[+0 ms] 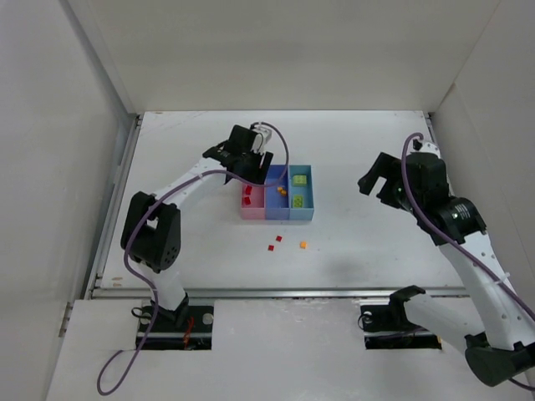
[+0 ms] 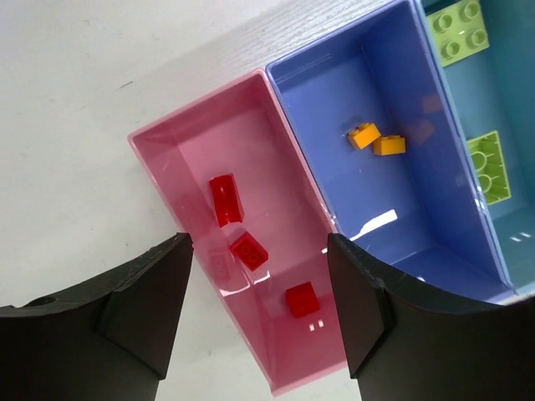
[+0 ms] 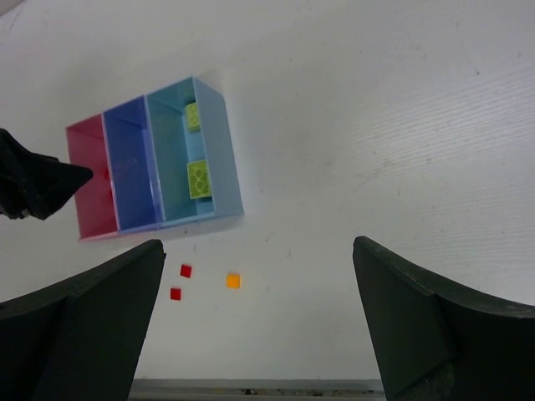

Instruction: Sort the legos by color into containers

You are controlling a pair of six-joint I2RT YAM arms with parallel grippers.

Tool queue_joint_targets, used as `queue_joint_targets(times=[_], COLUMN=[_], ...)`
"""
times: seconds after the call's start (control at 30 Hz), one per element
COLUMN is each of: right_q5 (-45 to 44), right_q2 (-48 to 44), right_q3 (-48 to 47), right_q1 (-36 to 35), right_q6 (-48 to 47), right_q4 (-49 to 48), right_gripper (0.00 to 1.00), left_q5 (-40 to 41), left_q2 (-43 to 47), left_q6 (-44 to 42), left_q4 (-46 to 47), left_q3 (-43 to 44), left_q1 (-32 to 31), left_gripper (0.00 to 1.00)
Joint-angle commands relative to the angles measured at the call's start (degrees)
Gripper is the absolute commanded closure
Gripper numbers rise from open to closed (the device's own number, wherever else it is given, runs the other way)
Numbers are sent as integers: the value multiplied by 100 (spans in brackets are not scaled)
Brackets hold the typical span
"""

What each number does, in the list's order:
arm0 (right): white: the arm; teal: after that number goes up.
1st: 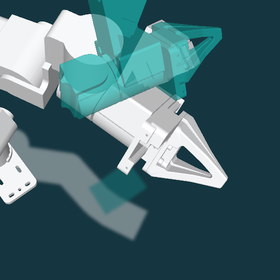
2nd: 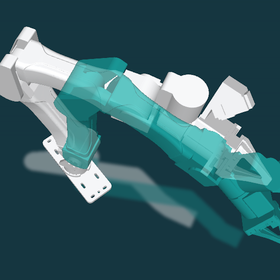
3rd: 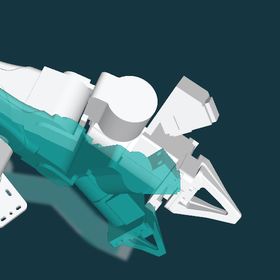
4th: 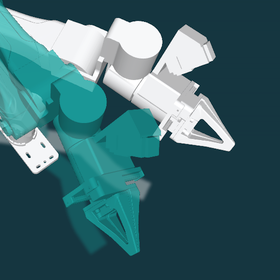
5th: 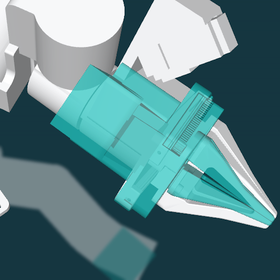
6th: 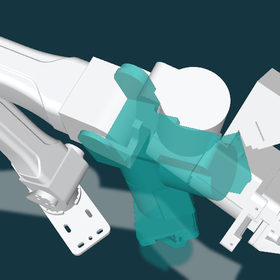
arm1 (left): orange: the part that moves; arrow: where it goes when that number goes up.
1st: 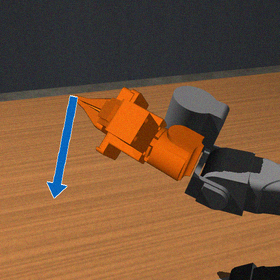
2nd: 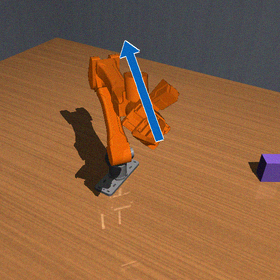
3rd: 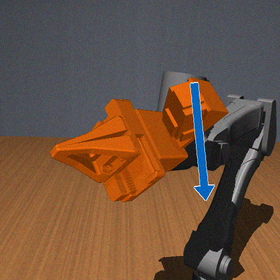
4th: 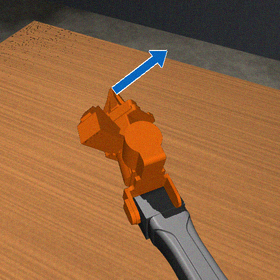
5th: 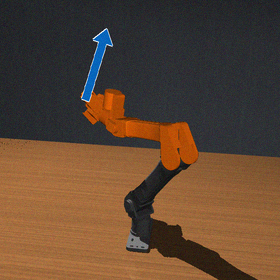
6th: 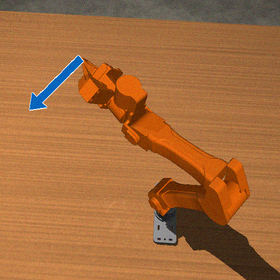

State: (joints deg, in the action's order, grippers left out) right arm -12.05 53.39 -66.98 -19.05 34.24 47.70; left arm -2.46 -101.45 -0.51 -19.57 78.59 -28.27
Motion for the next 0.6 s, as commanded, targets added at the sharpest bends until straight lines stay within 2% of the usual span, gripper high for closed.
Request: queue_joint_targets(times=[0.0,0.07,0.17,0.2,0.27,0.3,0.4,0.43,0.47,0.57], right_q5=[-43,-122,-507,-569,-439,-334,202,282,283,230], right_q2=[31,136,557,724,1267,1436,1963,2043,2114,2369], right_q3=[-176,-70,140,141,282,378,624,677,730,730], right_q1=[-318,-529,-1327,-1860,-2303,-2479,-2780,-2780,-2780,-2780], right_q6=[-146,-32,354,434,495,557,706,759,760,585], right_q4=[19,133,309,310,231,13,-645,-779,-884,-1192], right_gripper=[0,0,0,0,0,2,9,13,21,29], left_q5=[-88,-10,244,333,648,1085,1414,1363,1362,1152], left_q2=[695,837,1109,1179,1443,1557,1988,2102,2320,2594], left_q6=[60,7,77,139,340,341,341,341,341,341], left_q4=[-47,-99,-99,-99,-99,-47,6,6,6,59], left_q3=[464,797,1018,1018,940,843,589,588,509,368], left_q1=[-3,50,260,348,654,752,1209,1332,1437,1789], left_gripper=[37,37,37,37,37,34,34,34,34,34])
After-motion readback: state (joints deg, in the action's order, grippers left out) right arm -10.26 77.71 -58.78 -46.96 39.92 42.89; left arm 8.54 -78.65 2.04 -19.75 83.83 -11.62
